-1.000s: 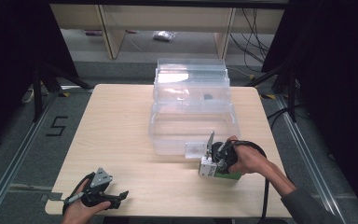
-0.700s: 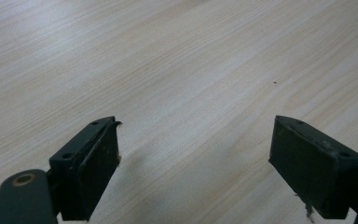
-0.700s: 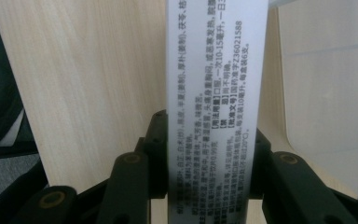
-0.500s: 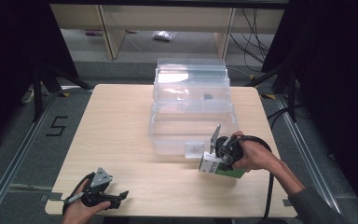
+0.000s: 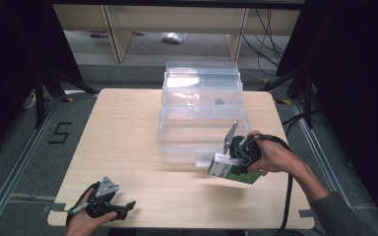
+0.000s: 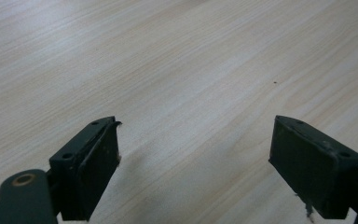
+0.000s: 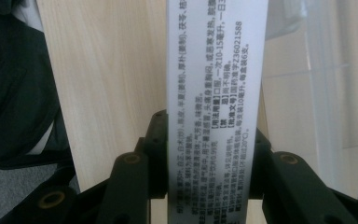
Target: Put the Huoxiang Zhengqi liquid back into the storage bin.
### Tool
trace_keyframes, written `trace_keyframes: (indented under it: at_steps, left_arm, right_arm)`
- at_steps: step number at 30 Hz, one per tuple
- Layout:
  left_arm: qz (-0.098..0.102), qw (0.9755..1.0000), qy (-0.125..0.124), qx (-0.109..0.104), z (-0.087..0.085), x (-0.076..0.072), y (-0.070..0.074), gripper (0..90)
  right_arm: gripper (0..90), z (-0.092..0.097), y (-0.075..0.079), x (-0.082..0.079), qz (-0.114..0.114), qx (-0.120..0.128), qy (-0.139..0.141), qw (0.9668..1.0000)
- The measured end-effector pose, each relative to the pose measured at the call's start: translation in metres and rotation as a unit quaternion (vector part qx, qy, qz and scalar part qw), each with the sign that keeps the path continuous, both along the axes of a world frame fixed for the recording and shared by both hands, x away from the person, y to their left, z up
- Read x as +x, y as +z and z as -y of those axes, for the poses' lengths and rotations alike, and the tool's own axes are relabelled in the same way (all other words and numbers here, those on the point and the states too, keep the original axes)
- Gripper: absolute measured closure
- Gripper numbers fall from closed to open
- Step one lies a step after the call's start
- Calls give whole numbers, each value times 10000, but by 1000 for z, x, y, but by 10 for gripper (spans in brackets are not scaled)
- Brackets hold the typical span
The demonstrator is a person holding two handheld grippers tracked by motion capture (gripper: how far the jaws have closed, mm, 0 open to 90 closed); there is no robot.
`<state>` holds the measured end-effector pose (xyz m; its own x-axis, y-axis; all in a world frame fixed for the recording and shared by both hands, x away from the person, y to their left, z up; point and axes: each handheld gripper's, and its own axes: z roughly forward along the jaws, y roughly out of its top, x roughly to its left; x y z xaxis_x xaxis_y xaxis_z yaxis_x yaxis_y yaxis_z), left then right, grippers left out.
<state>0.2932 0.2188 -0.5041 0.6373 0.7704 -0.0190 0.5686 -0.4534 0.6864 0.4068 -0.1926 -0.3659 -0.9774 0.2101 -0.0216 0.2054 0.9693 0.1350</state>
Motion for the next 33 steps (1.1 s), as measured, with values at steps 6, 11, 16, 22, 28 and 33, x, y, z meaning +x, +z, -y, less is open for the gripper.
trace_keyframes:
  at_steps: [6, 11, 16, 22, 28, 33]
  left_arm:
    - [2, 10000, 0, -5, 0, 0, 0, 151]
    - [11, 10000, 18, -27, 0, 0, 0, 151]
    - [7, 10000, 6, -9, 0, 0, 0, 151]
    - [14, 10000, 35, -47, 0, 0, -1, 151]
    - [7, 10000, 13, -27, 0, 0, 0, 151]
    - [7, 10000, 6, -21, 0, 0, 0, 151]
  right_arm:
    - [640, -1, 20, 3, 124, 171, 164, 9996]
    - [640, -2, 36, 6, 191, 171, 235, 9994]
    - [641, -5, 47, 7, 212, 67, 224, 9995]
    - [642, -11, 60, 14, 244, 78, 354, 9990]
    - [642, -15, 69, 26, 294, 97, 348, 9989]
    - [642, -17, 72, 40, 386, 20, 391, 9985]
